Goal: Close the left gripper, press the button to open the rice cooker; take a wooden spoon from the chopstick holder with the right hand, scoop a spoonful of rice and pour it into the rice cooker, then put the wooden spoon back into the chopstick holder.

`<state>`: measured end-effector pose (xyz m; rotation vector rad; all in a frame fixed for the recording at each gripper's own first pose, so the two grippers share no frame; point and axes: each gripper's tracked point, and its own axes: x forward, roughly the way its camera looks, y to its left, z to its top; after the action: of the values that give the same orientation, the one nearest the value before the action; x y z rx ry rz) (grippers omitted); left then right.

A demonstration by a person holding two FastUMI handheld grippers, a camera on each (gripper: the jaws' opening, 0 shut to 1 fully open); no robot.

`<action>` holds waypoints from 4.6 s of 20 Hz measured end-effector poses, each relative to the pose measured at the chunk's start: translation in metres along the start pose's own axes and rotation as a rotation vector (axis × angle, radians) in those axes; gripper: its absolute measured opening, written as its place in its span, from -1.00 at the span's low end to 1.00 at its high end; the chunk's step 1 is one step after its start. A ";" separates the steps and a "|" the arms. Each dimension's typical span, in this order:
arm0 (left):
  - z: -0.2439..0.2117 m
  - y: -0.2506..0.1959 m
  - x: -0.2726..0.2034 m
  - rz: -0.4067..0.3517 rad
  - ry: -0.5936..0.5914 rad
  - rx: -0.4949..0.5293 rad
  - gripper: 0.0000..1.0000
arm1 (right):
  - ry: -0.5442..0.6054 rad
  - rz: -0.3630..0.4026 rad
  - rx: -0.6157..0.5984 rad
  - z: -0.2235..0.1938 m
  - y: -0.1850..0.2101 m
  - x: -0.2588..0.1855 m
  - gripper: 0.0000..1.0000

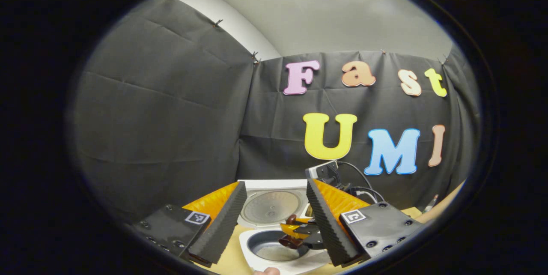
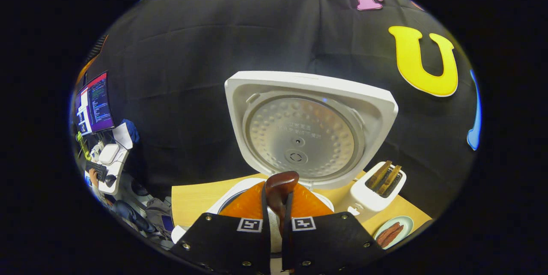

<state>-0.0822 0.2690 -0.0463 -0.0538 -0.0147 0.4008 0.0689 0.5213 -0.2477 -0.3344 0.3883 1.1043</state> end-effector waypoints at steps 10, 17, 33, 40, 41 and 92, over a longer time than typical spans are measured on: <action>-0.005 0.013 -0.003 0.023 0.014 0.034 0.92 | -0.010 -0.018 -0.160 0.008 0.008 0.000 -0.79; 0.006 0.012 -0.011 0.025 -0.007 0.077 0.96 | -0.020 -0.040 -0.317 0.012 0.016 -0.002 -0.79; 0.004 -0.005 -0.010 0.007 0.000 0.078 0.96 | -0.048 0.025 0.140 0.025 -0.004 -0.018 -0.79; 0.006 -0.012 -0.006 -0.024 0.004 0.064 0.92 | -0.080 0.047 0.415 0.019 -0.026 -0.028 -0.78; 0.006 -0.014 -0.006 -0.028 0.003 0.059 0.92 | -0.084 0.050 0.457 0.017 -0.031 -0.028 -0.78; -0.043 -0.224 0.070 -0.479 0.073 0.029 0.87 | -0.340 -0.746 0.852 -0.130 -0.282 -0.405 -0.79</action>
<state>0.0706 0.0878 -0.0770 -0.0344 0.0498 -0.0798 0.1466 0.0252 -0.1561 0.4427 0.3517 0.1905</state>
